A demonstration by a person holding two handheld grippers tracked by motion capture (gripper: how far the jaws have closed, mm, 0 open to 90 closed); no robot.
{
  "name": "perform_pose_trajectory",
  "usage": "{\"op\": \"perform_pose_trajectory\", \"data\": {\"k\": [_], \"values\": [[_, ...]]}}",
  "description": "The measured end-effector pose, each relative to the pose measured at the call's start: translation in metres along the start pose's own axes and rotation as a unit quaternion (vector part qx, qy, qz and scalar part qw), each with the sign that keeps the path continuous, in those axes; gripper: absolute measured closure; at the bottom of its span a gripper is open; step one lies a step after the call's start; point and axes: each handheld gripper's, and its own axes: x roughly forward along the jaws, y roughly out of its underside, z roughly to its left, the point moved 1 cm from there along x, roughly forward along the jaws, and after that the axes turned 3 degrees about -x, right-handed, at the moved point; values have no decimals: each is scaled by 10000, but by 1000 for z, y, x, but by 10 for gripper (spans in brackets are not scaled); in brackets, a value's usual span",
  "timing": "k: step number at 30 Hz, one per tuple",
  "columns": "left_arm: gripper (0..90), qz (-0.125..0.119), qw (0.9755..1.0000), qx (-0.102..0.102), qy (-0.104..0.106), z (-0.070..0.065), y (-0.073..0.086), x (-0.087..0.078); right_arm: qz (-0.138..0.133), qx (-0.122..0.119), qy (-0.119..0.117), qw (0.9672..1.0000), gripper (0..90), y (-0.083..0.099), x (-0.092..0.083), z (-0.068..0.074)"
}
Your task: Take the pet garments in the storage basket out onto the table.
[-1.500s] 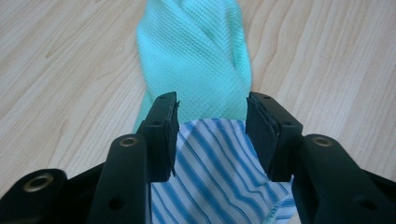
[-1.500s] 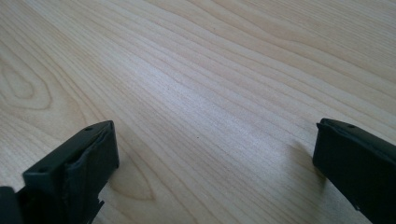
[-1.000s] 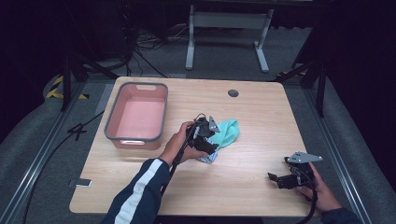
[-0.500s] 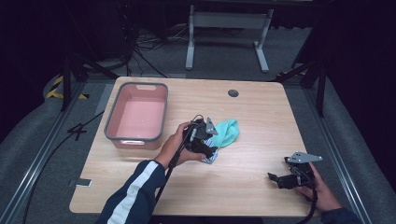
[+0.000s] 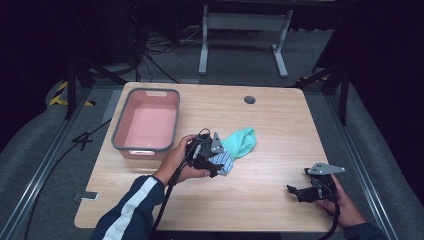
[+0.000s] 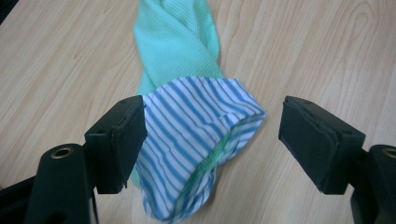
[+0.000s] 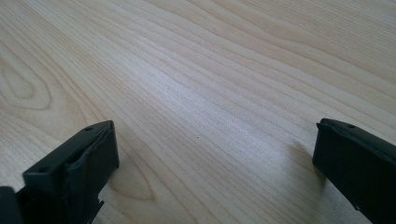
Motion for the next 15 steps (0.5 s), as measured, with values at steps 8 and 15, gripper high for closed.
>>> {"op": "perform_pose_trajectory", "data": {"k": [8, 15], "values": [[231, 145, 9997, 178, -56, -3, 19, -11, -13, 24, 7, 10000, 6, 0, 0, 0], [237, 260, 9992, 295, -51, -5, 35, -17, -13, 21, 7, 10000, 6, 0, 0, 0]]}}
